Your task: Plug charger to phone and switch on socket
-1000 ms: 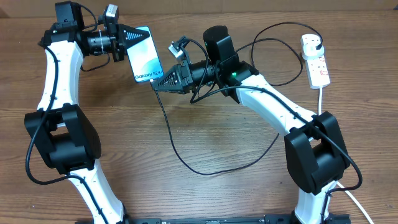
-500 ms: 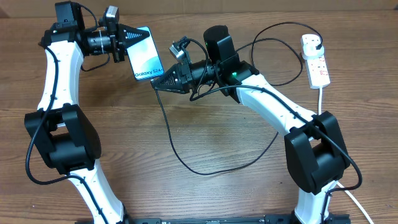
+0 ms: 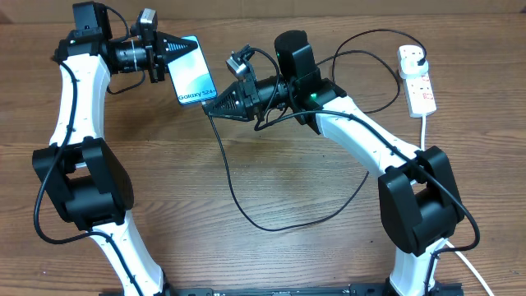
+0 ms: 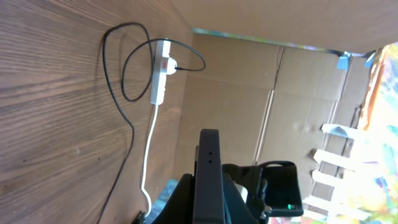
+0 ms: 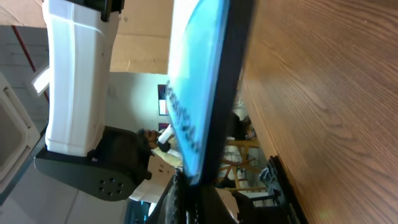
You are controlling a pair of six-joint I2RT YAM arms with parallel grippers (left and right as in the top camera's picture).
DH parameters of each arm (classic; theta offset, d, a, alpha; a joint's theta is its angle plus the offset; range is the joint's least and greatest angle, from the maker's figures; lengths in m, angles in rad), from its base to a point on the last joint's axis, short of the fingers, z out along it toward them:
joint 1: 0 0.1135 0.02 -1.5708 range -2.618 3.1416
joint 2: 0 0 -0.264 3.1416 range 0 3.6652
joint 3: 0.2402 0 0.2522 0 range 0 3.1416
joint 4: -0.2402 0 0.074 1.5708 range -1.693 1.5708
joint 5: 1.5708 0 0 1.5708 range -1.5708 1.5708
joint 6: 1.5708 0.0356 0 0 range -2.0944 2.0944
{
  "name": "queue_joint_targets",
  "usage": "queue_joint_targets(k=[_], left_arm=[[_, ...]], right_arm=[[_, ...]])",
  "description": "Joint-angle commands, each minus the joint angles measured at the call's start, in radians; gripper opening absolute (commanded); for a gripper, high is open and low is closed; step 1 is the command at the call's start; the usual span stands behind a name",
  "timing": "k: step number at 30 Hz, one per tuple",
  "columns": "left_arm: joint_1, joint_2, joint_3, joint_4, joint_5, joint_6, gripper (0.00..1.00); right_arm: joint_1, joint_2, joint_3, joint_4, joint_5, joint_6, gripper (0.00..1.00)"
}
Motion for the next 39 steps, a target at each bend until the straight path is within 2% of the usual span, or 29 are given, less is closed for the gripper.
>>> queue_joint_targets(k=[1,6,39], left_arm=[[-0.003,0.002,0.015,0.016,0.013,-0.019,0.04],[-0.003,0.002,0.015,0.045,0.014,-0.047,0.05],[-0.042,0.002,0.015,0.042,0.012,-0.045,0.05]], right_arm=[[-0.005,-0.007,0.019,0.010,-0.025,0.010,0.04],[0.002,-0.007,0.019,0.008,-0.035,0.010,0.04],[-0.007,-0.007,0.019,0.010,-0.007,0.009,0.04]])
